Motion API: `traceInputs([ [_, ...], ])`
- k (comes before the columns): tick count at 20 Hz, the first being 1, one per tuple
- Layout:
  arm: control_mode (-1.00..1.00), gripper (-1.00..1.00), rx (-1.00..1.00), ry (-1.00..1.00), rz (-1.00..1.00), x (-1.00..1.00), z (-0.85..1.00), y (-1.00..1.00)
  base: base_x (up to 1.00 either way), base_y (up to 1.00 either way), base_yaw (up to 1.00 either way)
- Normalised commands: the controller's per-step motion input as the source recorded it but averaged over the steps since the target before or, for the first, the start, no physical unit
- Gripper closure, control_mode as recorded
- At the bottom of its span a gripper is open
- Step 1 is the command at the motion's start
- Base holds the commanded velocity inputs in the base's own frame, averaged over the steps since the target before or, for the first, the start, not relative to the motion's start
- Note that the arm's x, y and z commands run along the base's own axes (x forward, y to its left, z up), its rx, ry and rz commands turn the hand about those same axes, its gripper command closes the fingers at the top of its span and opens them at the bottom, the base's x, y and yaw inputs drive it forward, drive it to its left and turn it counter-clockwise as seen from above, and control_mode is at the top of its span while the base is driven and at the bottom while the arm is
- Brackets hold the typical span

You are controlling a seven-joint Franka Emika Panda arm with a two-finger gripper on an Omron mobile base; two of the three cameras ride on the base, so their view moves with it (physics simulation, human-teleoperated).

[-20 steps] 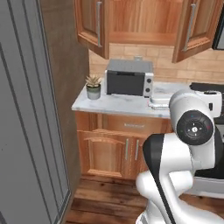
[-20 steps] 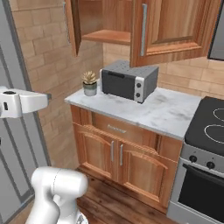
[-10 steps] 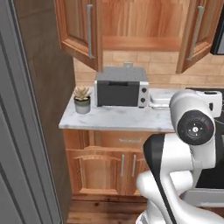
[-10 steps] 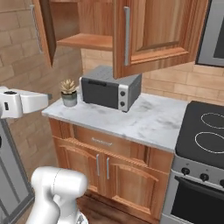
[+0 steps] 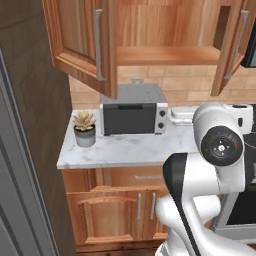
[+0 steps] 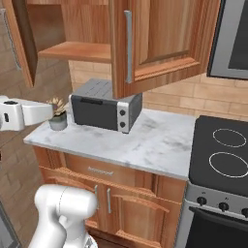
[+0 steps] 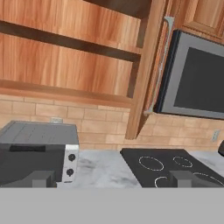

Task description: Close all open cabinet doors.

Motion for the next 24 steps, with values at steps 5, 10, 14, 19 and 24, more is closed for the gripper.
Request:
traceInputs([
  [5,1.0,-1.0,0.0,0.0,0.0,0.0,0.0,0.0,0.44,0.27,-0.21],
  [10,1.0,-1.0,0.0,0.0,0.0,0.0,0.0,0.0,0.21,0.33,-0.15],
  [14,1.0,-1.0,0.0,0.0,0.0,0.0,0.0,0.0,0.27,0.28,-0.15],
  [19,1.0,-1.0,0.0,0.0,0.0,0.0,0.0,0.0,0.36,0.33,-0.12],
  [24,1.0,-1.0,0.0,0.0,0.0,0.0,0.0,0.0,0.42,0.33,-0.1],
])
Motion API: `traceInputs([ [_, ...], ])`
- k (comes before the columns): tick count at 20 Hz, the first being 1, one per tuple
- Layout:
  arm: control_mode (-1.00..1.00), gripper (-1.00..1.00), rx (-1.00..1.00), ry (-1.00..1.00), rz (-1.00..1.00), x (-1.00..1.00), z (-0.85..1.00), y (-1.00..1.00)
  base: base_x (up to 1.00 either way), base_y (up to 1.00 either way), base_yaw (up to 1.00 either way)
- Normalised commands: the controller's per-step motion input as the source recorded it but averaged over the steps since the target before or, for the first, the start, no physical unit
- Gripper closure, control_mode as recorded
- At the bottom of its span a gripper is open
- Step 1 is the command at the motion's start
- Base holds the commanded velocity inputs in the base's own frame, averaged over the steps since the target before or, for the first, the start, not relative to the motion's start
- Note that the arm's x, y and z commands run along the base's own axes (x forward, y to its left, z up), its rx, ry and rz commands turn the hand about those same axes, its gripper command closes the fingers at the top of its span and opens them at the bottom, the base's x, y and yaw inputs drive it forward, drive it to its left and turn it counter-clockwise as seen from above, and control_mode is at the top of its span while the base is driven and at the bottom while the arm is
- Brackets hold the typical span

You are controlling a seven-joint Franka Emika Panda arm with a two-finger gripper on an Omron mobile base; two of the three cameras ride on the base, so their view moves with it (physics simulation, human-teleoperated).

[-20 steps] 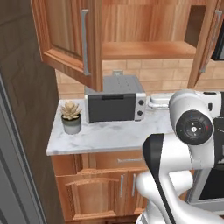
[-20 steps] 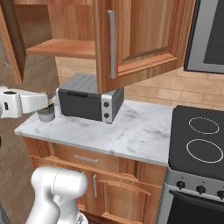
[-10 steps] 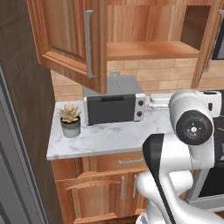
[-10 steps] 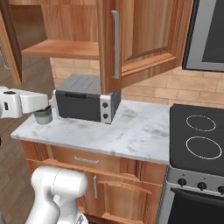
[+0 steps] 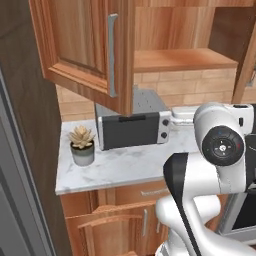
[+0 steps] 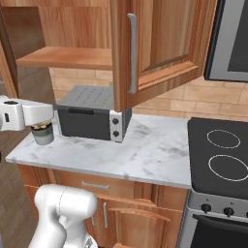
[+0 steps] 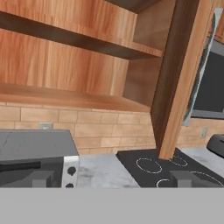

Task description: Close all open cabinet doors.

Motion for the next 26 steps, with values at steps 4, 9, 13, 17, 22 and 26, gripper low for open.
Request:
traceInputs([
  [4,1.0,-1.0,0.0,0.0,0.0,0.0,0.0,0.0,0.39,0.22,-0.05],
  [9,1.0,-1.0,0.0,0.0,0.0,0.0,0.0,0.0,0.25,0.0,0.0],
  [13,1.0,-1.0,0.0,0.0,0.0,0.0,0.0,0.0,0.37,0.0,0.0],
  [17,1.0,-1.0,0.0,0.0,0.0,0.0,0.0,0.0,0.45,0.0,0.0],
  [22,1.0,-1.0,0.0,0.0,0.0,0.0,0.0,0.0,0.44,0.0,0.0],
  [26,1.0,-1.0,0.0,0.0,0.0,0.0,0.0,0.0,0.2,0.0,0.0],
])
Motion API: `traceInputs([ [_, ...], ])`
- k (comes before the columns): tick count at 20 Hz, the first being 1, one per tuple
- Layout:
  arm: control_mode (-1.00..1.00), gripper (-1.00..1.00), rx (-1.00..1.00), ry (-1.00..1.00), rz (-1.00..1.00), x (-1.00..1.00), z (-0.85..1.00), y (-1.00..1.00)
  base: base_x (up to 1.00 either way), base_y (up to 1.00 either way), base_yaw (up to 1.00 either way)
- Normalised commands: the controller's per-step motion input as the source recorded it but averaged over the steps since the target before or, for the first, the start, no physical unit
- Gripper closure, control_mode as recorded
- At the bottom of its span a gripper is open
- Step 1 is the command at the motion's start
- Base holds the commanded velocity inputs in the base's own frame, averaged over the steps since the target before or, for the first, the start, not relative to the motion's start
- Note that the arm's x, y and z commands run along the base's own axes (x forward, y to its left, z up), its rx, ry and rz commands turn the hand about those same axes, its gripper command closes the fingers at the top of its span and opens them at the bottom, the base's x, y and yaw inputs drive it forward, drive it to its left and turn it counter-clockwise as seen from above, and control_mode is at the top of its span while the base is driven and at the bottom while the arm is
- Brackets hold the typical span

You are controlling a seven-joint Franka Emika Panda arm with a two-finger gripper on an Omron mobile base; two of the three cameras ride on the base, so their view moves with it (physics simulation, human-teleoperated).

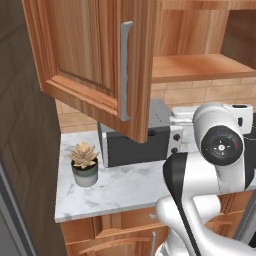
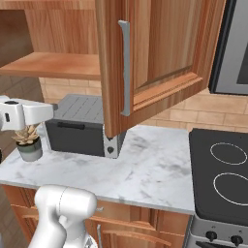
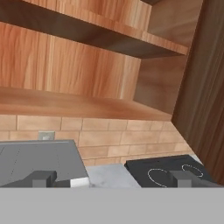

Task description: Close all open cabinet doors.

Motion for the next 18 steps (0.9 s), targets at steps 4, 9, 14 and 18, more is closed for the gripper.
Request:
traceInputs([
  [4,1.0,-1.0,0.0,0.0,0.0,0.0,0.0,0.0,0.05,0.0,0.0],
  [9,1.0,-1.0,0.0,0.0,0.0,0.0,0.0,0.0,0.0,0.0,0.0],
  [14,-1.0,-1.0,0.0,0.0,0.0,-0.03,0.0,-0.02,-0.01,-0.01,0.0],
  [18,-1.0,-1.0,0.0,-0.04,0.0,-0.53,-0.02,-0.25,0.0,0.0,0.0],
])
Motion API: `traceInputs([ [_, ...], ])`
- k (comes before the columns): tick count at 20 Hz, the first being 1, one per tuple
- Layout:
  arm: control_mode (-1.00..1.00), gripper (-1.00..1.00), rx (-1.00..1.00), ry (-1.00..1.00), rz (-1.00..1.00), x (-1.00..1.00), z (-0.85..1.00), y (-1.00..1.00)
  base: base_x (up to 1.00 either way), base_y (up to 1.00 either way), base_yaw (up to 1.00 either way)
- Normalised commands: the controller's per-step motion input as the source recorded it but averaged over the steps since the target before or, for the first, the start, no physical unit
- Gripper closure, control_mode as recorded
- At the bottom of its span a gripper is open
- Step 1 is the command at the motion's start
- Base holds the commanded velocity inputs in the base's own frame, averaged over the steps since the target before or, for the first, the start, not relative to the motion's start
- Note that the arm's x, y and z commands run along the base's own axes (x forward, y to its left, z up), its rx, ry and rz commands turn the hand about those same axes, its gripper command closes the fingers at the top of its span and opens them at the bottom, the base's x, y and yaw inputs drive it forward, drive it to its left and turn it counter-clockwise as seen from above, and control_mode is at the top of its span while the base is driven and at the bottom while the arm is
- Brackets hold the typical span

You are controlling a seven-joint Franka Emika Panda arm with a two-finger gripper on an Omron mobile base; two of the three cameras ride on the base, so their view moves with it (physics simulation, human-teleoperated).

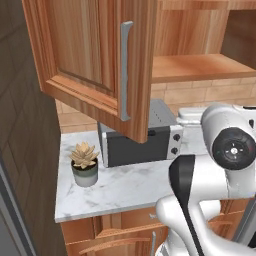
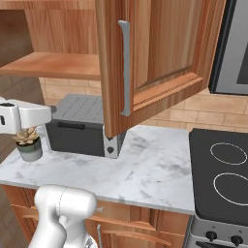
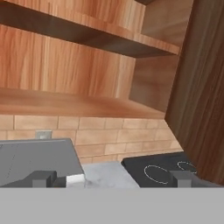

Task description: Close all open cabinet doors.

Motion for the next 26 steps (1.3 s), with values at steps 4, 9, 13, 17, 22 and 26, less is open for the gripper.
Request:
traceInputs([
  [4,-1.0,-1.0,0.0,-0.09,0.0,-0.7,0.0,-0.37,0.0,0.0,0.0],
  [9,-1.0,-1.0,0.0,-0.11,0.0,-0.64,0.0,-0.48,0.0,0.0,0.0],
  [13,-1.0,-1.0,0.0,-0.14,0.01,-0.39,0.0,-0.5,0.0,0.0,0.0],
  [17,-1.0,-1.0,0.0,-0.15,0.05,-0.24,0.0,-0.59,0.0,0.0,0.0],
  [22,-1.0,-1.0,0.0,-0.11,0.08,-0.1,0.0,-0.65,0.0,0.0,0.0],
  [26,-1.0,-1.0,0.0,-0.03,0.12,0.01,0.0,-0.75,0.0,0.0,0.0],
])
